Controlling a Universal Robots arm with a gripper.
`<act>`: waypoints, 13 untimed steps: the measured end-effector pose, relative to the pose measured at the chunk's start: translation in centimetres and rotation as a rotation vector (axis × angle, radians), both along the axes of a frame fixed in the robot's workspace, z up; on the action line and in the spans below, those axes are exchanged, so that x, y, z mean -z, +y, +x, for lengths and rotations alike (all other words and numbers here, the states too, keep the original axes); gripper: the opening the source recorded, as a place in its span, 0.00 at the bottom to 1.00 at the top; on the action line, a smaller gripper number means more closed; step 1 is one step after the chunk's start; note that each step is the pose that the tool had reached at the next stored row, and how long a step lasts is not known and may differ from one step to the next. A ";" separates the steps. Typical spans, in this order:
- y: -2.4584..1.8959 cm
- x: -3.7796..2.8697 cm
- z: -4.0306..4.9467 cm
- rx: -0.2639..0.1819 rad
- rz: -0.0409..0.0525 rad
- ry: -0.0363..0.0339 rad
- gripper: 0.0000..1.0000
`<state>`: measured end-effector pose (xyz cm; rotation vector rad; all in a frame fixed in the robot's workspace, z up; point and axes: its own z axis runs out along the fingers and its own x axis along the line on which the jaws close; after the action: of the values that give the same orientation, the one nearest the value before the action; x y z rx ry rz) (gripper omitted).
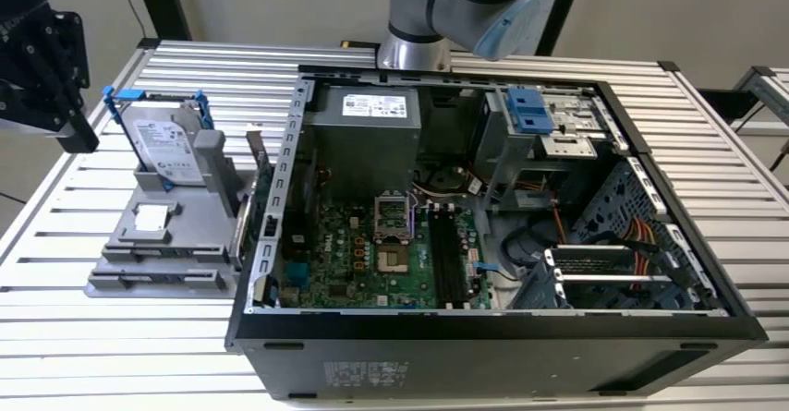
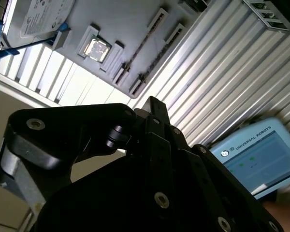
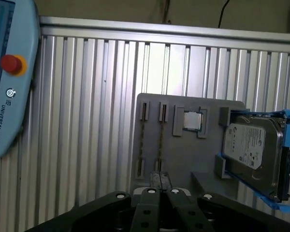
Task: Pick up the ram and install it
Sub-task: 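Pick up the ram and move it above insertion slot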
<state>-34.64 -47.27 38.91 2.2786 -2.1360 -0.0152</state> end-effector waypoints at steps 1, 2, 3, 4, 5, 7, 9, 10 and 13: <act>0.00 0.00 0.00 -0.001 0.0000 0.0000 0.00; 0.00 0.00 0.00 -0.001 0.0000 0.0000 0.00; 0.00 0.00 0.00 -0.001 0.0000 0.0000 0.00; 0.00 0.00 0.00 -0.001 0.0000 0.0000 0.00; 0.00 0.00 0.00 -0.001 0.0000 0.0000 0.00; 0.00 0.00 0.00 -0.002 0.0000 0.0000 0.00; 0.00 0.00 -0.01 -0.002 0.0000 0.0000 0.00; 0.00 0.00 -0.01 -0.002 0.0000 0.0000 0.00; 0.00 0.00 -0.01 -0.002 0.0000 0.0000 1.00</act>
<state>-34.65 -47.27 38.91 2.2806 -2.1338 -0.0152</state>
